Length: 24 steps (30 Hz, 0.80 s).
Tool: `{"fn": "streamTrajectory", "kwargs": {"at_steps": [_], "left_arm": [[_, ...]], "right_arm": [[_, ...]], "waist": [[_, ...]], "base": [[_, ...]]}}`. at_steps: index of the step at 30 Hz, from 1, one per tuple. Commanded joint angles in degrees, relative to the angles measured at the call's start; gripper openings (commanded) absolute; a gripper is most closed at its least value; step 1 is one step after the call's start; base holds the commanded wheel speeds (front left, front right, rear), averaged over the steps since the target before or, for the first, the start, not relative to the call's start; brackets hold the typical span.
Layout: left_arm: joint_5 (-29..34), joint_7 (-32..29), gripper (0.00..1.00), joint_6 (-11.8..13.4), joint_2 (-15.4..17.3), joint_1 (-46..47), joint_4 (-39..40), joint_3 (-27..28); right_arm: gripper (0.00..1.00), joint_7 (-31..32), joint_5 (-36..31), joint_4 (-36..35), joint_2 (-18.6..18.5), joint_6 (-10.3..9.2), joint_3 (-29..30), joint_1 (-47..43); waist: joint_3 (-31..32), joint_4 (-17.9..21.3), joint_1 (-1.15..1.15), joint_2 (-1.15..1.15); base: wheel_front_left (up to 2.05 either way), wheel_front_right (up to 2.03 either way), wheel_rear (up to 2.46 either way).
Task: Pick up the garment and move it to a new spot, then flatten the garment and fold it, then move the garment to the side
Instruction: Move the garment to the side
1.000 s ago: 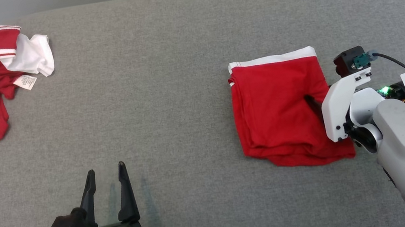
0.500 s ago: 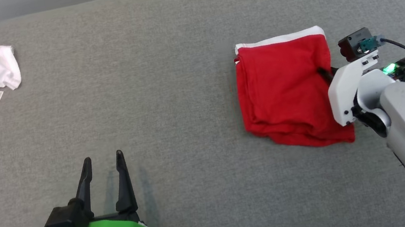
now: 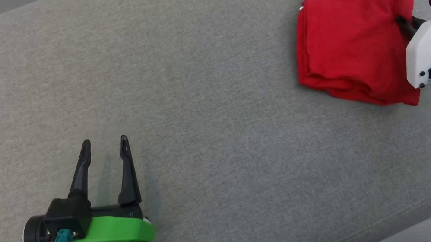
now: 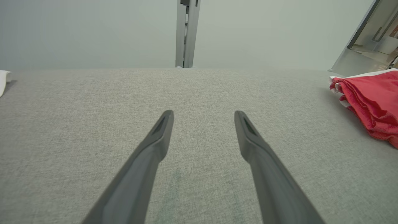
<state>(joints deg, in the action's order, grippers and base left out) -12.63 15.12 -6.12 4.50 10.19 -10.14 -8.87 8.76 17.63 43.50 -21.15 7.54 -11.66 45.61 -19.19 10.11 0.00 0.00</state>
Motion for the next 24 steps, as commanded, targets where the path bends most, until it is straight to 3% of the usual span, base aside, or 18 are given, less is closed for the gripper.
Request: {"fn": "streamTrajectory", "kwargs": {"at_steps": [1,6,13,24], "left_arm": [[0.8,0.0,1.0,-0.4,0.8,1.5,0.2,-0.2],[1.3,-0.2,1.0,-0.5,1.7,3.0,0.6,-1.4],[1.3,-0.7,1.0,-0.7,2.2,4.4,1.8,-2.7],[1.0,-0.7,1.0,0.1,2.4,5.9,3.9,-3.3]], "right_arm": [[0.0,-0.8,-0.6,-0.1,-0.1,-0.1,0.7,0.9],[0.0,-2.3,-1.3,0.2,1.0,-0.1,2.7,1.7],[0.0,-3.3,-4.3,1.2,0.9,-0.1,4.3,6.6],[0.0,-4.0,-12.5,6.9,-6.3,-0.1,10.2,18.1]], "waist": [[-4.3,4.7,0.0,0.0],[-6.3,6.5,0.0,0.0],[-8.6,5.1,0.0,0.0],[-13.3,-1.6,0.0,0.0]], "base": [[0.0,0.0,0.0],[0.0,0.0,0.0],[0.0,0.0,0.0],[0.0,0.0,0.0]]}}
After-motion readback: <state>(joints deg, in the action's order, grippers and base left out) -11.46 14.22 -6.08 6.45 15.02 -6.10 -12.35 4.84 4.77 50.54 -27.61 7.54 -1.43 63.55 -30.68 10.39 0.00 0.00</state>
